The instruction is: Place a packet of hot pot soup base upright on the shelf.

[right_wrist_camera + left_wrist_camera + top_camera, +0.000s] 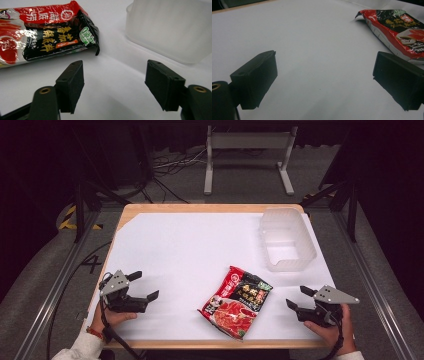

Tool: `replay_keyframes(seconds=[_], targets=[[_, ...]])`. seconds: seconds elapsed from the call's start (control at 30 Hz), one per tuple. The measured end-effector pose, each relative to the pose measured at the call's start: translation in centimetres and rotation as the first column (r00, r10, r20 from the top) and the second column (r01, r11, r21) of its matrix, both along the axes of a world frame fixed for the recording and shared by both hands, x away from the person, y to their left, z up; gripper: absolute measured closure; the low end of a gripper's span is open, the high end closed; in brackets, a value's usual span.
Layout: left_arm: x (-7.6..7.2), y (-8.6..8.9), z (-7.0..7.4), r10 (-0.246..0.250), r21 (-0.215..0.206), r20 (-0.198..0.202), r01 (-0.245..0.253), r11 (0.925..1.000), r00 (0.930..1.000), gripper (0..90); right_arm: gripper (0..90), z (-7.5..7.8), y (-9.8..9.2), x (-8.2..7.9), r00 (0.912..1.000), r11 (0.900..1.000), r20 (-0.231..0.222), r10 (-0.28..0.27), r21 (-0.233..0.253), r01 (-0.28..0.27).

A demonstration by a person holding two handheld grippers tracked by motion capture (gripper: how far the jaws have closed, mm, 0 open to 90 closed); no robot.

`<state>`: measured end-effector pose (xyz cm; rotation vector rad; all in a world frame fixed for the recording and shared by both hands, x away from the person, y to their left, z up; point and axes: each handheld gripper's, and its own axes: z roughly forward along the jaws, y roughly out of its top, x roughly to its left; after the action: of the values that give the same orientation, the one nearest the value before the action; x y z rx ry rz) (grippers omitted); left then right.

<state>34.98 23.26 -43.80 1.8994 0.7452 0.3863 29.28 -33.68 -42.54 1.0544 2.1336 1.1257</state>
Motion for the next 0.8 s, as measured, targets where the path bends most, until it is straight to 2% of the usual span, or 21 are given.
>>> replay_keyframes(seconds=[0.1,0.17,0.2,0.27,0.4,0.47,0.57,0.67,0.73,0.8], targets=[[0.1,-0.3,-0.1,-0.026,-0.013,-0.028,0.025,0.9996,0.9993,7.2,34.7,-0.1,-0.1,0.1,0.9999,1.000,-0.016,-0.005,0.012,0.005],[0.3,-0.3,-0.1,-0.057,-0.025,-0.045,0.056,0.9981,0.9973,11.1,36.4,-0.2,-0.1,0.1,0.9991,1.000,-0.040,-0.014,0.020,0.014],[0.4,-0.5,0.0,-0.069,-0.022,-0.065,0.068,0.9974,0.9955,13.0,37.7,-0.3,-0.1,0.1,0.9989,1.000,-0.046,-0.012,0.024,0.013],[0.8,-0.9,0.0,-0.089,-0.011,-0.077,0.089,0.9960,0.9930,17.4,39.3,-0.3,0.1,0.2,0.9982,1.000,-0.060,-0.007,0.022,0.008],[1.8,-2.2,0.1,-0.155,-0.025,-0.110,0.153,0.9879,0.9819,22.4,40.9,-0.5,0.7,0.6,0.9948,0.999,-0.100,0.017,0.048,-0.013],[2.4,-3.3,0.1,-0.190,-0.036,-0.136,0.187,0.9817,0.9722,24.0,40.6,-0.6,1.3,0.9,0.9929,0.998,-0.117,0.021,0.057,-0.014],[3.0,-5.1,0.2,-0.240,-0.011,-0.138,0.241,0.9705,0.9609,29.1,37.5,-0.5,2.6,1.1,0.9901,0.998,-0.135,0.038,0.053,-0.031],[3.8,-6.9,0.3,-0.278,-0.016,-0.141,0.279,0.9602,0.9501,35.0,34.5,-0.6,3.6,1.4,0.9839,0.995,-0.165,0.069,0.088,-0.055],[4.1,-7.5,0.4,-0.287,-0.016,-0.141,0.287,0.9577,0.9475,36.9,33.3,-0.7,4.0,1.6,0.9814,0.994,-0.176,0.077,0.096,-0.061],[4.9,-8.9,0.3,-0.303,-0.015,-0.156,0.305,0.9523,0.9400,36.9,31.9,-0.7,4.5,1.8,0.9783,0.992,-0.191,0.080,0.107,-0.060]])
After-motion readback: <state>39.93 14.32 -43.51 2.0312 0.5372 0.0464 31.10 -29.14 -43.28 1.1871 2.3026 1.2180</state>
